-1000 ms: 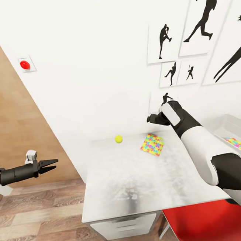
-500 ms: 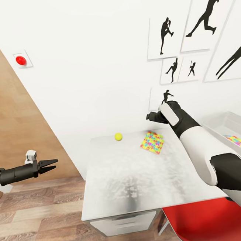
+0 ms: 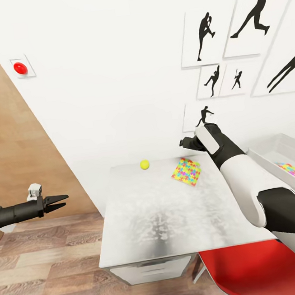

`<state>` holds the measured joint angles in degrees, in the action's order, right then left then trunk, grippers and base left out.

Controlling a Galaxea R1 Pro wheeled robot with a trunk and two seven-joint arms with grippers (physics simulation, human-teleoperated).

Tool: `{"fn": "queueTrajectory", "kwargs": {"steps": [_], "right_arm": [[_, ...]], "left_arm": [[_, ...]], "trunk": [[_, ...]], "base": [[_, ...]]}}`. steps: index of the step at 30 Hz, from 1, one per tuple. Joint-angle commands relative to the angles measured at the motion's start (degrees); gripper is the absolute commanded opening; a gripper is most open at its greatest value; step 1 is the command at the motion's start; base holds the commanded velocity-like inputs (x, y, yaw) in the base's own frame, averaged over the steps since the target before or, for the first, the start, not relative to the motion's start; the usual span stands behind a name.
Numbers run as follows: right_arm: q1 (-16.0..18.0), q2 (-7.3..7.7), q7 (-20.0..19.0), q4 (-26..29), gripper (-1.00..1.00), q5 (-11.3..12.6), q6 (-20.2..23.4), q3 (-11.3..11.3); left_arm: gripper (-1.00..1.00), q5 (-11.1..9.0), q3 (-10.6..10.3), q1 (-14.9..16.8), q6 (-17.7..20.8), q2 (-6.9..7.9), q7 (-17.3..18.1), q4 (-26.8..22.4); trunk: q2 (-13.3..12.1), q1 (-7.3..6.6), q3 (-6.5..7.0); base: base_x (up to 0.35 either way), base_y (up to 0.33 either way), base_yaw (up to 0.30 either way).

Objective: Put all the toys in the child's room - the three board games (two on the bed and one on the table), the two jigsaw puzzles on the table, and the tennis ball on the table - inside the toy box on the table in the child's room.

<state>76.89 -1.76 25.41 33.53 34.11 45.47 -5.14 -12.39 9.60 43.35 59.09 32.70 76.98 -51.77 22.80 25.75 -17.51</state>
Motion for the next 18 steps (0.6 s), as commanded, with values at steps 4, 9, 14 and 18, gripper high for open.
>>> {"fn": "queueTrajectory", "kwargs": {"steps": [4, 9, 14, 18], "right_arm": [[0.06, 0.00, 0.60, 0.05, 1.00, 0.60, 0.06, -0.24], [0.04, -0.07, 0.60, 0.06, 1.00, 0.60, 0.06, -0.23], [0.03, -0.03, 0.61, 0.05, 1.00, 0.59, 0.00, -0.22], [0.03, 0.09, 0.61, 0.05, 1.00, 0.50, 0.02, -0.22]], "left_arm": [[1.00, -0.18, -0.01, 0.06, 0.50, 0.45, 0.10, 0.00], [1.00, -0.24, -0.02, 0.07, 0.50, 0.62, 0.10, 0.00], [1.00, -0.26, -0.02, 0.07, 0.50, 0.63, 0.10, 0.00], [1.00, -0.26, 0.03, 0.07, 0.50, 0.66, 0.10, 0.00]], "trunk": [[0.12, 0.03, -0.49], [0.12, 0.03, -0.97], [0.12, 0.03, -1.44], [0.12, 0.03, -1.82]], "base": [[0.000, 0.000, 0.000], [0.000, 0.000, 0.000], [0.000, 0.000, 0.000], [0.000, 0.000, 0.000]]}}
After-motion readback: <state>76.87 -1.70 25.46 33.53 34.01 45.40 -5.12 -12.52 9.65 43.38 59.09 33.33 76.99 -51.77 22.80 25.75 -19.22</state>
